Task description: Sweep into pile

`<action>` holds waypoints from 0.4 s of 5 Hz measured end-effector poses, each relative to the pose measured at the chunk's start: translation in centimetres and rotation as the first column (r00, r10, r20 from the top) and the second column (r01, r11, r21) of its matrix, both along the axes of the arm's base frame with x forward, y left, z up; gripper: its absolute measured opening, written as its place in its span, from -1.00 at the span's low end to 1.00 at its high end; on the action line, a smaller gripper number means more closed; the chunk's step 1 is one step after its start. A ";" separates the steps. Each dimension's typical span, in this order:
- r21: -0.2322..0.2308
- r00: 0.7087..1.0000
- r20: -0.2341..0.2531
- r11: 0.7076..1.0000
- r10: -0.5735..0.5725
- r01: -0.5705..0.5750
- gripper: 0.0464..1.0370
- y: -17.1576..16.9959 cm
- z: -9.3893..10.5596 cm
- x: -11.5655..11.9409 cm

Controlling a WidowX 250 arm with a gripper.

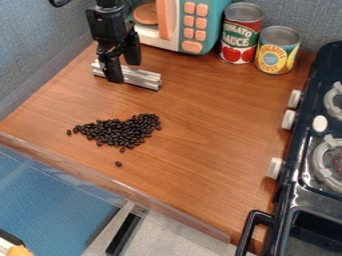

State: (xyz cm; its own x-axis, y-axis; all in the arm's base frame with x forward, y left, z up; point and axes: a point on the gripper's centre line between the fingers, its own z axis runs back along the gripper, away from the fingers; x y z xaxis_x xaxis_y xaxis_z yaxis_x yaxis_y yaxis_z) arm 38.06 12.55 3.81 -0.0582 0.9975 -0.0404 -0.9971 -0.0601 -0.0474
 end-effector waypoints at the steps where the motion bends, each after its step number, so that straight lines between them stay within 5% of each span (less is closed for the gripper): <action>1: -0.013 0.999 -0.036 1.000 0.001 -0.002 0.93 -0.1 -1.6 -0.3; 2: -0.021 0.999 -0.050 1.000 0.002 -0.003 0.93 -0.3 -1.7 -0.4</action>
